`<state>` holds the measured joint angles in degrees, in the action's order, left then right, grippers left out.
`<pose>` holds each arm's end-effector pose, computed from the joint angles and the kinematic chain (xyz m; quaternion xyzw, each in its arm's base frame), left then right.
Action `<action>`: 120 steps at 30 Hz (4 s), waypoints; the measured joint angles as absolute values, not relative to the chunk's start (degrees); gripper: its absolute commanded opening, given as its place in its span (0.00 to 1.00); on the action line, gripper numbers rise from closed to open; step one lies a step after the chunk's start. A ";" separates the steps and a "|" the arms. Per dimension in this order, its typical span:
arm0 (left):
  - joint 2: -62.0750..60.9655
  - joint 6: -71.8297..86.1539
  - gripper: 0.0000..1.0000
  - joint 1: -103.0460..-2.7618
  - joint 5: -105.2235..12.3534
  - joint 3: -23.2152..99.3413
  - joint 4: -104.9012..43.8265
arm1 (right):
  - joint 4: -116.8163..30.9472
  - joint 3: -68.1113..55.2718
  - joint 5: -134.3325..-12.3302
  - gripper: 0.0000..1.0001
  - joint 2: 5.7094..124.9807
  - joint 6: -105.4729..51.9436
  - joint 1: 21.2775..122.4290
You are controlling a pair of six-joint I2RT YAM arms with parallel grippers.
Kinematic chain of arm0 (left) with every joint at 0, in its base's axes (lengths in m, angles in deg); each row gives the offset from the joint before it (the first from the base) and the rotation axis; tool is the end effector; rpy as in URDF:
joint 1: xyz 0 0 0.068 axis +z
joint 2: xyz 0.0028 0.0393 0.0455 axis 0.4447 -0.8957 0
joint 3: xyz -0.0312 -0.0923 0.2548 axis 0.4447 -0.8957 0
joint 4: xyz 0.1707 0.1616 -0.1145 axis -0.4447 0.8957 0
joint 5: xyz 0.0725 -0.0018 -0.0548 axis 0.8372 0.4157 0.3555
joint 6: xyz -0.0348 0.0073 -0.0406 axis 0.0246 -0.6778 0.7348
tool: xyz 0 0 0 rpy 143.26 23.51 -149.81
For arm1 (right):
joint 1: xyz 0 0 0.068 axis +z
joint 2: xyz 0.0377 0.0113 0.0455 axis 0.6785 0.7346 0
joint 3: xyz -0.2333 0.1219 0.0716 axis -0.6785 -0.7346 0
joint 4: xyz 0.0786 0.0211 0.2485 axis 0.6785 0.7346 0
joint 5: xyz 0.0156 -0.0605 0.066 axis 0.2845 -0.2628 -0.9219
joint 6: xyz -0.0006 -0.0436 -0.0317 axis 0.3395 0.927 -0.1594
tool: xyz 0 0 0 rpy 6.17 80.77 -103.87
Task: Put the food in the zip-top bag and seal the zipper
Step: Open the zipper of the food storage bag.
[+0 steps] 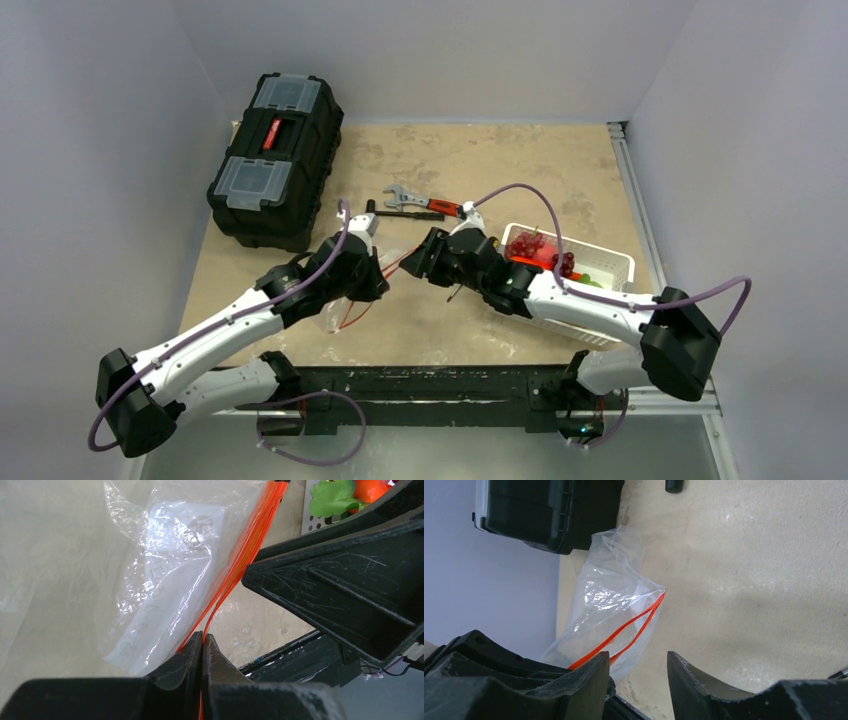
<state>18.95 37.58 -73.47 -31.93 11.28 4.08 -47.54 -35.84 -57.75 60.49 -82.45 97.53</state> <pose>0.1417 -0.1465 0.2716 0.0188 0.9158 -0.2435 0.3187 0.1755 0.2403 0.2515 0.0934 0.8417 0.4208 0.3252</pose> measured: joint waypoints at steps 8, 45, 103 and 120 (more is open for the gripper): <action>18.93 37.56 0.00 -73.84 -31.96 12.24 5.06 | -48.46 -35.84 -57.90 0.47 62.09 -83.13 97.53; 17.68 34.91 0.60 -75.72 -34.93 16.92 8.14 | -54.38 -35.77 -62.25 0.00 65.65 -84.18 97.58; 11.43 26.50 0.31 -84.64 -19.91 34.75 26.53 | -53.84 -34.37 -63.21 0.00 63.53 -94.60 97.58; 2.45 29.56 0.22 -92.10 -10.30 37.25 32.08 | -53.40 -34.37 -62.36 0.00 63.48 -95.87 97.58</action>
<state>2.45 29.56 -92.10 -10.30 37.25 32.08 -53.40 -34.37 -62.36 63.48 -95.87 97.58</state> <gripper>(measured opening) 0.223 0.005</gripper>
